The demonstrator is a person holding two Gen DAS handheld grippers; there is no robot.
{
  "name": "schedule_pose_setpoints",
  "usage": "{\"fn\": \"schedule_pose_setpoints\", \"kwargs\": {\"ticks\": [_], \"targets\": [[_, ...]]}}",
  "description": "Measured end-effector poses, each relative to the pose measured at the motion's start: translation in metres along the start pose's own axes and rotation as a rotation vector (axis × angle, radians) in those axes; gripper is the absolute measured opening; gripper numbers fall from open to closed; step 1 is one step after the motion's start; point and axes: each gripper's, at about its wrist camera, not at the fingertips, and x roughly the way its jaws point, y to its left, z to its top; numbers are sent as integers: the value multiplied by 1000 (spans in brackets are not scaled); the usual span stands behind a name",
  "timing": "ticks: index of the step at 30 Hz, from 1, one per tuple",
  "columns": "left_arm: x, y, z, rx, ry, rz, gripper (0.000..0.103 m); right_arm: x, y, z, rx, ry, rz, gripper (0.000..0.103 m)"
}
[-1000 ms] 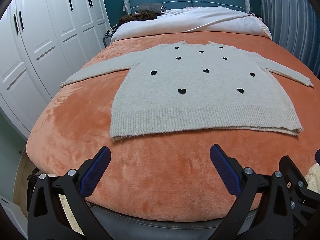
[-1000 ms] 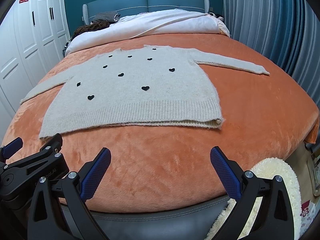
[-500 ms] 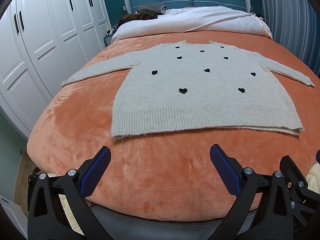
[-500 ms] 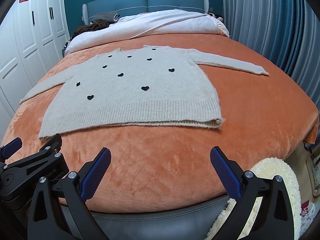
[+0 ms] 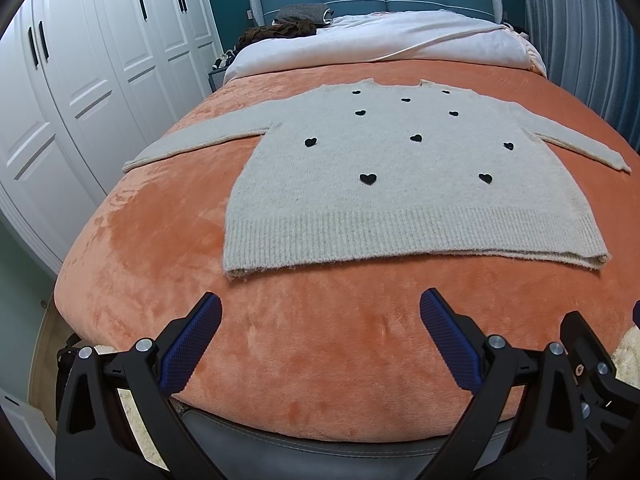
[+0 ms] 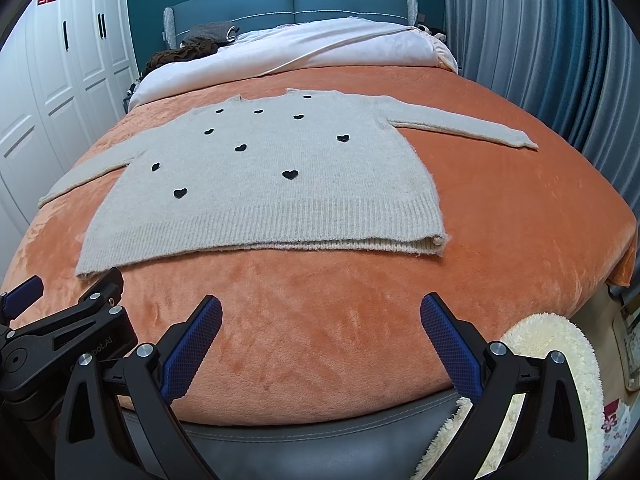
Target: Fold small clothes
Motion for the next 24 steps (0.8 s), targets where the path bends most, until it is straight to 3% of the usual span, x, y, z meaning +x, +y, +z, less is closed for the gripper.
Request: {"fn": "schedule_pose_setpoints", "kwargs": {"ticks": [24], "targets": [[2, -4, -1, -3, 16, 9, 97, 3, 1, -1, 5, 13, -5, 98]]}}
